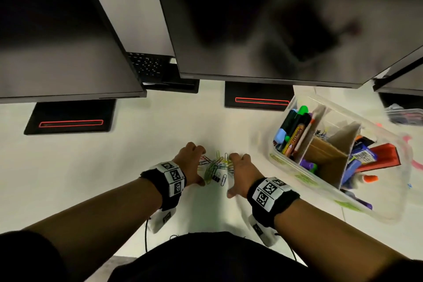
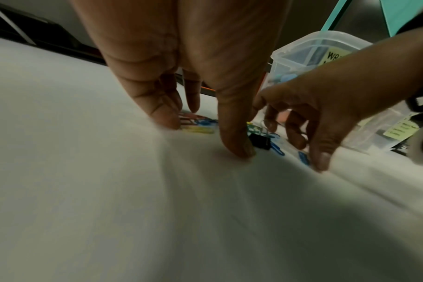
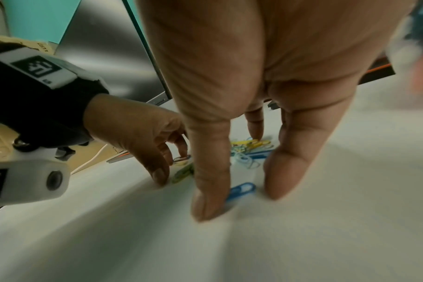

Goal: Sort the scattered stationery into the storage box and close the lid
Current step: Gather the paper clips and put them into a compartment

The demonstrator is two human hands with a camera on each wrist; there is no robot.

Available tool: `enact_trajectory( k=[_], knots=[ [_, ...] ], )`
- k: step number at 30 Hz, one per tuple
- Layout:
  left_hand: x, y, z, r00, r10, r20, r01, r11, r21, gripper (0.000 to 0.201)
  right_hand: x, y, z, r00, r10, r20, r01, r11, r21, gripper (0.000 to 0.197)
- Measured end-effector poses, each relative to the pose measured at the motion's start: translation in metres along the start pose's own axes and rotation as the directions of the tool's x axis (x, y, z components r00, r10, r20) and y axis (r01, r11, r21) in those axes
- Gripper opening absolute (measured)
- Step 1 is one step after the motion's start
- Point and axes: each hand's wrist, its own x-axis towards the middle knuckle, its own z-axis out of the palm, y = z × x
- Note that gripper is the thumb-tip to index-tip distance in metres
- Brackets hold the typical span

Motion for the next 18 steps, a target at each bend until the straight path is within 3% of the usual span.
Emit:
enact_trajectory(
  k=[6,11,13,15,18],
  knots=[
    [0.006,0.010,0.009,0.998,0.060,-0.024,-0.061,0.997,-0.041,0.084,0.017,-0.010,-0.001,0.995,-0.015,-0.095,0.025,0.995,0.100,0.080],
    [0.011,0.013,0.003,0.993,0.096,-0.070,-0.101,0.992,-0.072,0.041,0.028,-0.010,-0.004,0.988,-0.033,-0.153,0.057,0.986,0.155,0.062],
    [0.011,0.012,-0.001,0.990,0.111,-0.090,-0.118,0.990,-0.081,0.034,0.029,-0.006,-0.006,0.987,-0.048,-0.156,0.074,0.984,0.163,0.063],
    [0.012,0.007,-0.004,0.986,0.112,-0.126,-0.124,0.988,-0.091,0.039,0.027,-0.002,-0.008,0.985,-0.064,-0.160,0.090,0.983,0.161,0.075],
    [0.011,0.002,-0.005,0.994,0.065,-0.091,-0.068,0.997,-0.027,0.066,0.025,-0.003,-0.008,0.990,-0.081,-0.118,0.090,0.993,0.079,0.098]
  ],
)
